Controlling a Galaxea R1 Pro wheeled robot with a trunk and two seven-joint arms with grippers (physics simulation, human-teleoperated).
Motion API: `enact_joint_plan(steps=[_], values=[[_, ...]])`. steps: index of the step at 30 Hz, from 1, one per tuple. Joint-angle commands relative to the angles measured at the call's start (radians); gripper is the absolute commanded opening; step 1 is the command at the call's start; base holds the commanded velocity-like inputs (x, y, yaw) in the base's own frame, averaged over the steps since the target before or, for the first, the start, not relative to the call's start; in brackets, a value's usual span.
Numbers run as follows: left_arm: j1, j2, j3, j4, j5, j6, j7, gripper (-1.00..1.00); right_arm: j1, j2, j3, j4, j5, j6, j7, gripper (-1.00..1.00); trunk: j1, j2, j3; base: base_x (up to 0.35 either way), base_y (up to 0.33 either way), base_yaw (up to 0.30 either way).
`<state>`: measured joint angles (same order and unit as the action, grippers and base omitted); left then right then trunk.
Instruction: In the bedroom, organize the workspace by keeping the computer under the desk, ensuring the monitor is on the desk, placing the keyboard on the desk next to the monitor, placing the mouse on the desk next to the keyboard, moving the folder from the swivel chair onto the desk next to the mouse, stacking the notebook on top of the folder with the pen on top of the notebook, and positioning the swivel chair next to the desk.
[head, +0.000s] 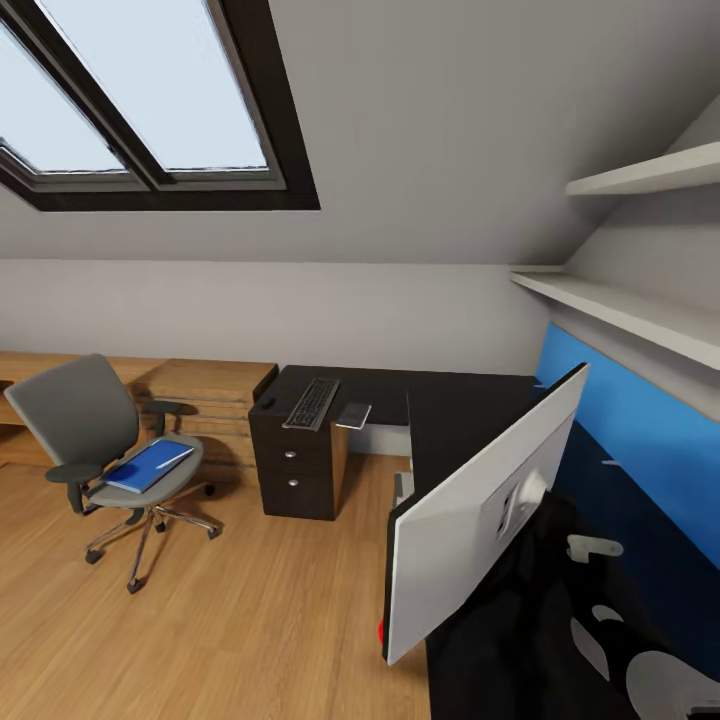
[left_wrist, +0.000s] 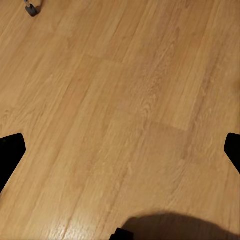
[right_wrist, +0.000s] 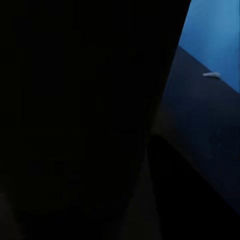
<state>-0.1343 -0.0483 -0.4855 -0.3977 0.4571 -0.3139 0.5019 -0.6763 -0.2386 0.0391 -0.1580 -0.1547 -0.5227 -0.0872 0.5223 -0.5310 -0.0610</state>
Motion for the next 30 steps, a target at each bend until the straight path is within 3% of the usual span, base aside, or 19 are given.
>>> enact_joint_plan(steps=[1,19,30], values=[[-0.001,0.0,-0.009,0.0,0.009,-0.005,0.006,1.0,-0.001,0.0,0.018,0.0,-0.008,-0.003,0.001,-1.0,0.0,-0.002,-0.002,0.0,0.0,0.0],[-0.001,0.002,-0.008,0.0,0.011,-0.005,0.006,1.0,-0.001,0.0,0.019,-0.002,-0.007,-0.003,0.001,-1.0,0.0,-0.002,-0.002,0.0,-0.003,0.0],[-0.001,0.005,-0.001,0.001,0.014,-0.005,0.008,1.0,-0.001,0.001,0.019,-0.002,-0.007,-0.004,0.001,-1.0,0.0,-0.002,-0.002,-0.107,-0.166,0.0]])
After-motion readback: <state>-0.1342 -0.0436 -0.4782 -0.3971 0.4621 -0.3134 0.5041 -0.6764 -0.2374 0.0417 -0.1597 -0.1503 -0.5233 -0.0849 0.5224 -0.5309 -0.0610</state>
